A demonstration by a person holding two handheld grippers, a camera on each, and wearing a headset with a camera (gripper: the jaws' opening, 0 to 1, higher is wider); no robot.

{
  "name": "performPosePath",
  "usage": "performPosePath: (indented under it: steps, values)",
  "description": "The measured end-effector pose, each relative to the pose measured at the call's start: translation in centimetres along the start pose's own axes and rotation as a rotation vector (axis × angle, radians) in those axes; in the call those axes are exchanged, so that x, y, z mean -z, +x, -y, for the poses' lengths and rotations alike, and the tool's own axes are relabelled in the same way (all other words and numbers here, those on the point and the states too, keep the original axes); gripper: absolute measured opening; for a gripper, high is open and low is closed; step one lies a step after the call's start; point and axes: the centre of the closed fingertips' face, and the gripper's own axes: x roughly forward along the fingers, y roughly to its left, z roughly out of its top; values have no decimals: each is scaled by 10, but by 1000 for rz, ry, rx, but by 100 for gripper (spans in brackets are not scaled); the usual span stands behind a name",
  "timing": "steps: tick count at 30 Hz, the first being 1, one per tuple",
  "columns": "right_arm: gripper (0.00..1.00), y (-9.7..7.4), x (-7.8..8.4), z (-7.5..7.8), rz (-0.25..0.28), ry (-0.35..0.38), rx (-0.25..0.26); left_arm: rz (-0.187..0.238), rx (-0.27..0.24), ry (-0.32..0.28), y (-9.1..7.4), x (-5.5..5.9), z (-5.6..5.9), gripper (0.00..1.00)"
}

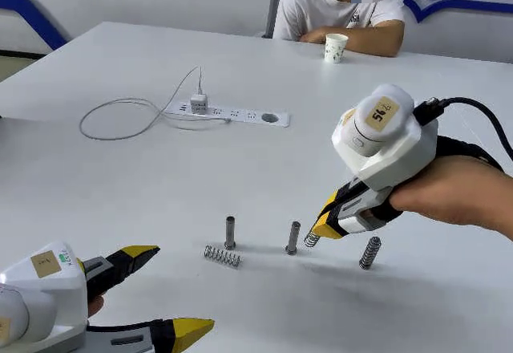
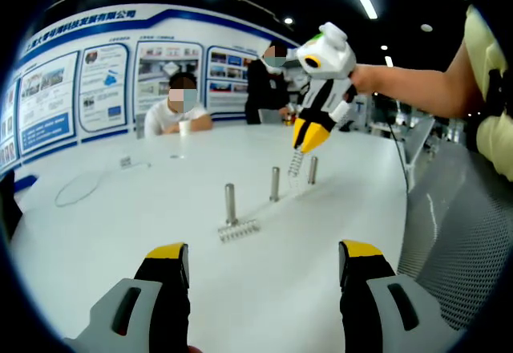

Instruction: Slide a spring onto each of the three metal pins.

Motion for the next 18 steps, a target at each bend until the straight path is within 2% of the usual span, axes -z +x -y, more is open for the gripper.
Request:
performPosePath:
  steps: [18]
  values:
    - [11,-12,-26,9,15,-32,4,1,-5,-3,-2,0,0,78]
